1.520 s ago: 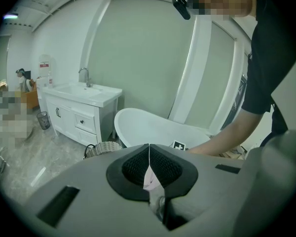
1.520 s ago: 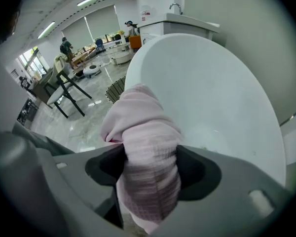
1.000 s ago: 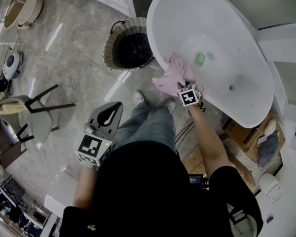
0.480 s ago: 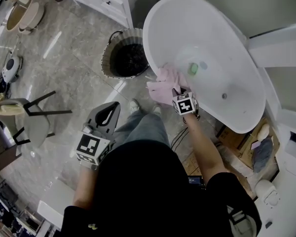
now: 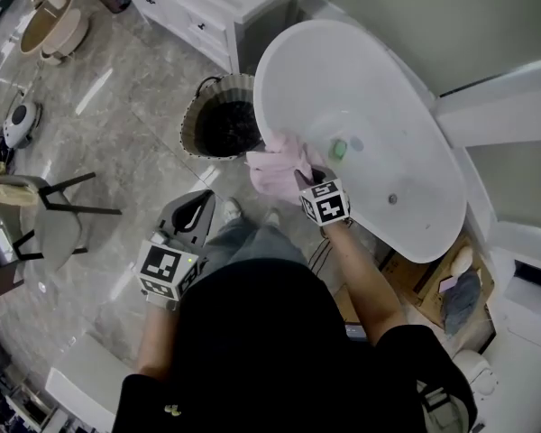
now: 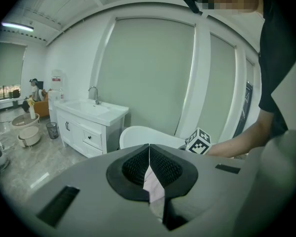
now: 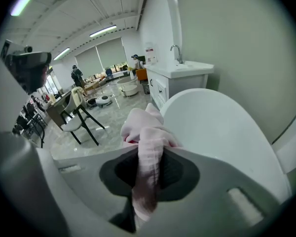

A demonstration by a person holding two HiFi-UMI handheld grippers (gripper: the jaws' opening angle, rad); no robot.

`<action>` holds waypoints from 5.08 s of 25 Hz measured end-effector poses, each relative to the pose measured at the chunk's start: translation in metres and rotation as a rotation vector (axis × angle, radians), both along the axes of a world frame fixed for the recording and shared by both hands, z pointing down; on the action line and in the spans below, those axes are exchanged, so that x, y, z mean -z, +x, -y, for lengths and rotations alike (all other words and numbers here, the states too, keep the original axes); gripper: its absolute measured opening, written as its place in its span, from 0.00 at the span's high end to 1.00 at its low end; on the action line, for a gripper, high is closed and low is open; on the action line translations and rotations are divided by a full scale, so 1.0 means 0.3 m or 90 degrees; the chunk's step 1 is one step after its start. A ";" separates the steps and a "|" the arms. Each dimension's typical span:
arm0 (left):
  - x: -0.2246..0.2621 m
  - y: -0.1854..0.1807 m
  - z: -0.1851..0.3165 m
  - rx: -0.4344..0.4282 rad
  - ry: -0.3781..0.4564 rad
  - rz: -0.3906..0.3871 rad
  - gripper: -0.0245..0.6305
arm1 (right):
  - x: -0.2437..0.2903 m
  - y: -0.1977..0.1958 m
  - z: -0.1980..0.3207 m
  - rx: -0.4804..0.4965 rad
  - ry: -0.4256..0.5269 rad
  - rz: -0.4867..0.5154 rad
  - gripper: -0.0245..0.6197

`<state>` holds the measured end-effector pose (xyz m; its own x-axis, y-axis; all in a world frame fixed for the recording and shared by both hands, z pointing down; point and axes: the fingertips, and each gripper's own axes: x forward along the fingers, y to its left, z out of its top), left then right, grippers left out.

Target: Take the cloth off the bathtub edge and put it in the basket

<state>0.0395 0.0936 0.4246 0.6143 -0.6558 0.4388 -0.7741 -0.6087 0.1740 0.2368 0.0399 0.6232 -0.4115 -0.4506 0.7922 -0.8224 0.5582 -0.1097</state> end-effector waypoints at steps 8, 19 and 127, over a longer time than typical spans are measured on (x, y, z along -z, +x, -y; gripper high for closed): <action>0.066 -0.026 -0.025 0.057 0.014 -0.005 0.94 | 0.268 -0.060 0.041 0.026 0.056 0.054 0.87; 0.144 -0.083 -0.051 0.137 0.036 0.005 0.94 | 0.548 -0.211 0.042 0.091 0.112 0.150 0.87; -0.507 -0.816 0.464 0.352 -0.228 0.046 0.94 | -0.973 -0.998 0.820 0.216 -0.223 -0.081 0.90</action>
